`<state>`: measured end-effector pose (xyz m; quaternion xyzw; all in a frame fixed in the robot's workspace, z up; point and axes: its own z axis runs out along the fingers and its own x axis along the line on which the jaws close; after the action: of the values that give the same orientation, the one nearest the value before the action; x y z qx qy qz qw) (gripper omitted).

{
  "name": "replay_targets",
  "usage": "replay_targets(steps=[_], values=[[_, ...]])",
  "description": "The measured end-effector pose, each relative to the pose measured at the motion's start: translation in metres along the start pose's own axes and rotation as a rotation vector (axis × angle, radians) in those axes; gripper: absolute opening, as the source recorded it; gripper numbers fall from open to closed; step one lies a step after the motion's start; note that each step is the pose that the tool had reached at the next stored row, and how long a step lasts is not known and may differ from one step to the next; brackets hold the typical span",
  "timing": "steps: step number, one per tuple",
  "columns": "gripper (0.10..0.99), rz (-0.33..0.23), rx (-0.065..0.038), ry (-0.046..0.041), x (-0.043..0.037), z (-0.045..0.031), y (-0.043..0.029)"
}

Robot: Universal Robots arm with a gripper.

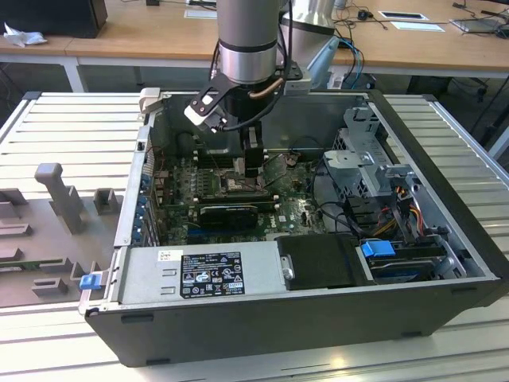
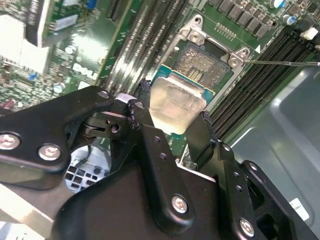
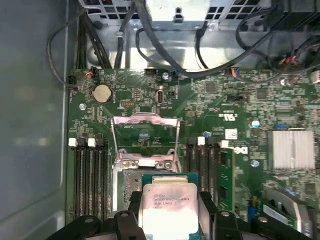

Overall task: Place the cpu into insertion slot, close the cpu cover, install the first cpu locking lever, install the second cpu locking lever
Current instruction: 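Place the cpu into insertion slot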

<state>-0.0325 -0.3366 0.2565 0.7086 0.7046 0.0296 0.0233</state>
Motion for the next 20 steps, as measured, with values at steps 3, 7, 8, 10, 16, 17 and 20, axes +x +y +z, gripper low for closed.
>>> replay_targets(steps=[3, 7, 8, 10, 16, 17, 20], values=[[0.529, 0.003, 0.0, -0.0005, 0.0063, 0.0065, -0.0005], [0.529, 0.011, 0.0, -0.0011, 0.0133, 0.0189, -0.0041], [0.529, 0.011, 0.0, -0.0011, 0.0139, 0.0208, -0.0067], [0.529, 0.011, 0.0, -0.0013, 0.0151, 0.0254, -0.0105], [0.529, 0.012, 0.0, -0.0046, 0.0209, 0.0386, -0.0119], [0.529, 0.013, 0.0, -0.0047, 0.0211, 0.0399, -0.012], [0.529, 0.021, 0.0, -0.0055, 0.0212, 0.045, -0.0127]])
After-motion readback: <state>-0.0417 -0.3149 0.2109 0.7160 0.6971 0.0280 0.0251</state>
